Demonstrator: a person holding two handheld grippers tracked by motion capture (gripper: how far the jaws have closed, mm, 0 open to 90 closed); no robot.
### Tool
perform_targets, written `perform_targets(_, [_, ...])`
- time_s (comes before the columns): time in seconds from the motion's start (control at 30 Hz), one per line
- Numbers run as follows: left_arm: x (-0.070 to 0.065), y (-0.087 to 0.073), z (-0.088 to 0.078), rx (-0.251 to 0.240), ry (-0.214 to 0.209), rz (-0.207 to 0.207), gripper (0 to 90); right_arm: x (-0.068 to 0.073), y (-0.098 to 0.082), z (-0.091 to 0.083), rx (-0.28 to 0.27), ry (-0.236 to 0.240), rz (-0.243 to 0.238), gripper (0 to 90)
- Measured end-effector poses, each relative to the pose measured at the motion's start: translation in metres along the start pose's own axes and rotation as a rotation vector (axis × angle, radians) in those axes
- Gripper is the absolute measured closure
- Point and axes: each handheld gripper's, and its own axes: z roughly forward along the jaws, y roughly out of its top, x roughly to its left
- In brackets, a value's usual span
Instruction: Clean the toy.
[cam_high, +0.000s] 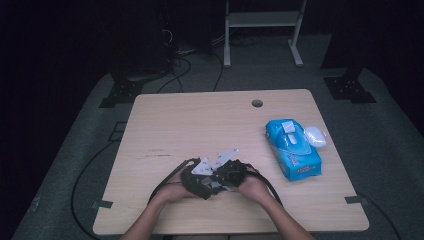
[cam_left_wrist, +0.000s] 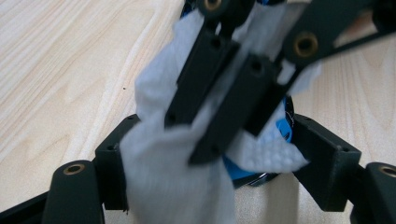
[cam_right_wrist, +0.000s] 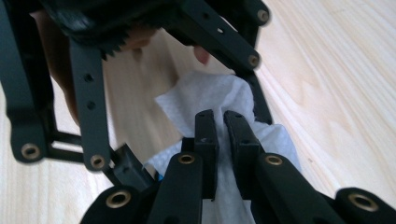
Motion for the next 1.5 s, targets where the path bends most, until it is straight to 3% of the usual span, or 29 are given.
perform_targets(0.13, [0.000, 0.000, 0.000, -0.002, 0.001, 0.003, 25.2, 0.000, -0.002, -0.005, 0.007, 0.013, -0.012, 83.9])
perform_targets(0.33, [0.000, 0.000, 0.000, 0.000, 0.001, 0.002, 25.2, -0.007, -0.006, -0.012, 0.000, -0.025, 0.009, 83.9])
perform_targets(0.53, [0.000, 0.000, 0.000, 0.000, 0.001, 0.004, 25.2, -0.005, 0.000, -0.002, 0.021, -0.062, -0.063, 84.0])
perform_targets(0.7, [0.000, 0.000, 0.000, -0.002, 0.002, 0.005, 25.2, -0.018, -0.011, -0.014, 0.006, -0.124, -0.018, 84.0])
perform_targets(0.77, [0.000, 0.000, 0.000, 0.000, 0.001, 0.005, 25.2, -0.022, -0.013, -0.014, -0.003, -0.118, 0.016, 84.0])
perform_targets(0.9, [0.000, 0.000, 0.000, 0.000, 0.000, 0.002, 25.1, -0.016, -0.010, -0.010, -0.010, -0.119, -0.003, 83.9])
perform_targets(1.07, [0.000, 0.000, 0.000, -0.001, 0.000, 0.000, 25.2, -0.001, -0.003, 0.000, -0.014, -0.051, -0.036, 83.9])
perform_targets(1.17, [0.000, 0.000, 0.000, -0.002, 0.000, 0.001, 25.2, 0.001, -0.001, 0.001, -0.012, -0.037, -0.054, 83.9])
perform_targets(1.23, [0.000, 0.000, 0.000, -0.003, 0.000, 0.002, 25.2, -0.001, -0.002, -0.002, -0.006, -0.037, -0.046, 83.8])
perform_targets(1.5, [0.000, 0.000, 0.000, -0.002, 0.001, 0.004, 25.2, -0.025, -0.018, -0.023, -0.002, -0.117, 0.013, 83.9])
